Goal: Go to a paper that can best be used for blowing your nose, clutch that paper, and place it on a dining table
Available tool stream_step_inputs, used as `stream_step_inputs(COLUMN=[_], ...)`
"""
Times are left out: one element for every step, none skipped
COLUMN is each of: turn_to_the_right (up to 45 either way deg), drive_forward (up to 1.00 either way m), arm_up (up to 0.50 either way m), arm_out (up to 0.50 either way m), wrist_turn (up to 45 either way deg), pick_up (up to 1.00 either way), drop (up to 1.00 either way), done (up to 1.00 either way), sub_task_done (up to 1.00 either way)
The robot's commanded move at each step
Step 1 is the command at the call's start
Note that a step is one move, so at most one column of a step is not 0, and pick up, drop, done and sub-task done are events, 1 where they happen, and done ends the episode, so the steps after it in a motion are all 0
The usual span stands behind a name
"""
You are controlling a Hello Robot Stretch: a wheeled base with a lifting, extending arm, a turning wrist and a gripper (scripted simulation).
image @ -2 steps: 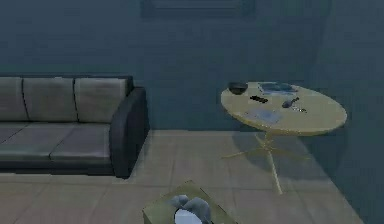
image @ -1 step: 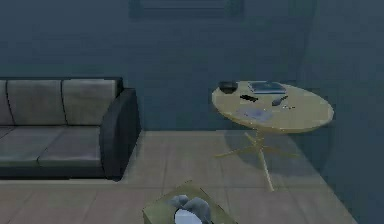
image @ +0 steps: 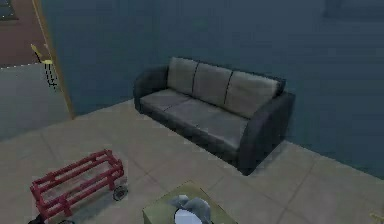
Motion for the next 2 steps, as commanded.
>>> stream_step_inputs(turn_to_the_right=[-45.0,-9.0], drive_forward=[0.0,0.0], arm_up=[0.0,0.0], arm_out=[0.0,0.0], wrist_turn=[0.0,0.0], pick_up=[0.0,0.0], drop=[0.0,0.0], done=[0.0,0.0], sub_task_done=[0.0,0.0])
